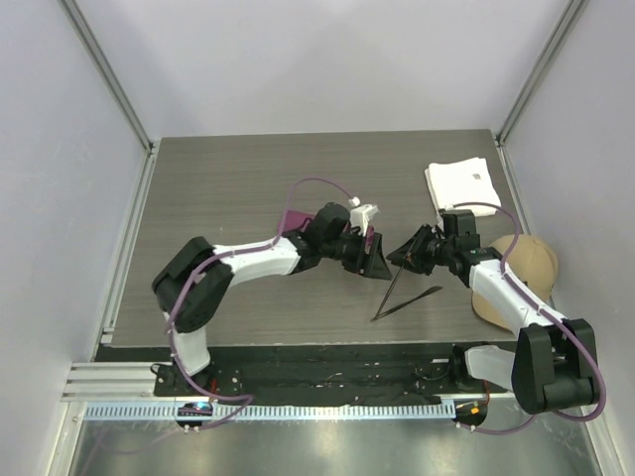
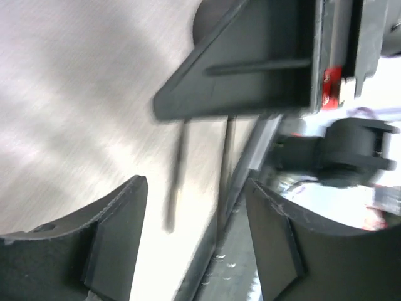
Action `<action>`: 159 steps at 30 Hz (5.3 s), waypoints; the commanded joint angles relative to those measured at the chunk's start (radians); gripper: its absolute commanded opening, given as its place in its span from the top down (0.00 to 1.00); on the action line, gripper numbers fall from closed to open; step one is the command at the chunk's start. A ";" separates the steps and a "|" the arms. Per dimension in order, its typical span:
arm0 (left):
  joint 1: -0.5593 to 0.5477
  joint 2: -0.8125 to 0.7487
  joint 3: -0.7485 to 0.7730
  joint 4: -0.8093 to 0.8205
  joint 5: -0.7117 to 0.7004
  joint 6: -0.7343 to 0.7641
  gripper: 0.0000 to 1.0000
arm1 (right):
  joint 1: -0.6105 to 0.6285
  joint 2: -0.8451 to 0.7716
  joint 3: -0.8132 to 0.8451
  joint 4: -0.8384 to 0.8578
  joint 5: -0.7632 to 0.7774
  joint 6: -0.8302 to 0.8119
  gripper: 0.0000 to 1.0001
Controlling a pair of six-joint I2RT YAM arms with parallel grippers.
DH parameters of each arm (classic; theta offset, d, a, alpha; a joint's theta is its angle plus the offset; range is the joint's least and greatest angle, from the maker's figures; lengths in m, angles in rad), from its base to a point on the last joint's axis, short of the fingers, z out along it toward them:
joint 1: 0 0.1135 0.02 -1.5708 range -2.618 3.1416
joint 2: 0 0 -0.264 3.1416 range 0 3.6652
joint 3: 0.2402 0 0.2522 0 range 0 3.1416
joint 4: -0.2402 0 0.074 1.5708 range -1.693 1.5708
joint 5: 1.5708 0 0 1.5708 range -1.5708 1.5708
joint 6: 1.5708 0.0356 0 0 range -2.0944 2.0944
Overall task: Fold the napkin into a case and place the utensils inside
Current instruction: Pass from the left arm to the right, then insert the spoon into the folded napkin.
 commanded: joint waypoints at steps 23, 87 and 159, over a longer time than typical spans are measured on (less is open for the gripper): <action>-0.205 -0.113 0.081 -0.357 -0.588 0.393 1.00 | 0.022 -0.048 0.133 -0.024 -0.036 0.187 0.59; 0.249 -0.386 -0.431 0.301 0.717 -0.463 1.00 | 0.134 -0.031 0.226 0.152 -0.453 -0.671 0.99; 0.506 0.085 0.075 -0.357 -0.507 0.024 1.00 | 0.133 0.320 0.274 0.057 0.372 0.022 0.99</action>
